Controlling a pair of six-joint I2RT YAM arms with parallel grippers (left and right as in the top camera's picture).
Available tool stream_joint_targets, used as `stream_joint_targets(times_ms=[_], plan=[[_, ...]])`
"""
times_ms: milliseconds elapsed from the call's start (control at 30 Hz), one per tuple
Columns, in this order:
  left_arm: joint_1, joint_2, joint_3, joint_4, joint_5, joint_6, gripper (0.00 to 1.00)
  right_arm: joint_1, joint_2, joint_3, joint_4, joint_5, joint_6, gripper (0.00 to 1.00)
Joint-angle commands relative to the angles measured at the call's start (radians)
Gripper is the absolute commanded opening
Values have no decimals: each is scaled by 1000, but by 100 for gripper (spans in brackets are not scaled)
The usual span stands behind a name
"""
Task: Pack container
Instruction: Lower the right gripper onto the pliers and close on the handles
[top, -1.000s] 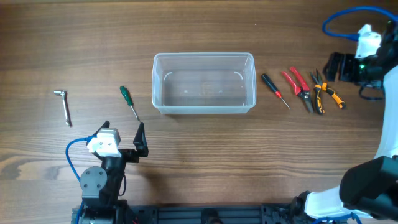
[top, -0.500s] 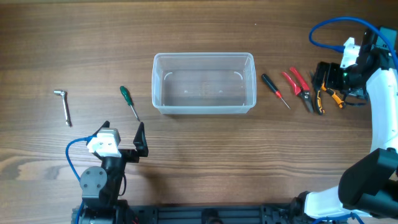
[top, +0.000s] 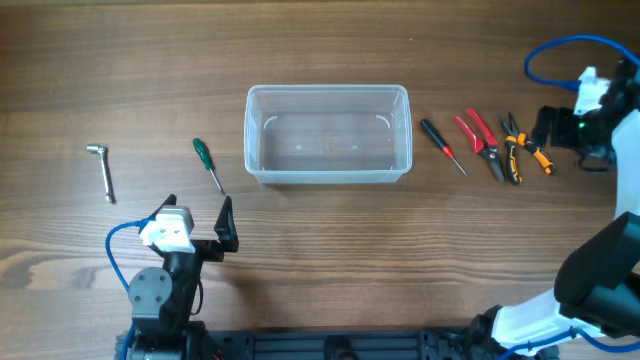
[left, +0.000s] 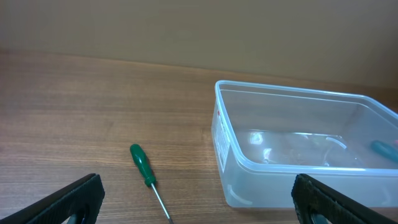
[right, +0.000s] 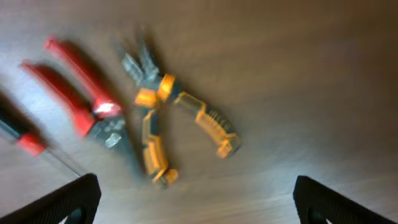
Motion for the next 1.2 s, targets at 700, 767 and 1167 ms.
stream_joint_targets(times_ms=[700, 767, 1167], plan=[[-6, -3, -6, 4, 19, -5, 100, -24, 217, 0, 104, 30, -537, 100], [-6, -3, -6, 4, 19, -5, 100, -24, 229, 0, 111, 37, -540, 100], [-6, -3, -6, 4, 19, -5, 100, -24, 255, 0, 109, 54, -563, 100]])
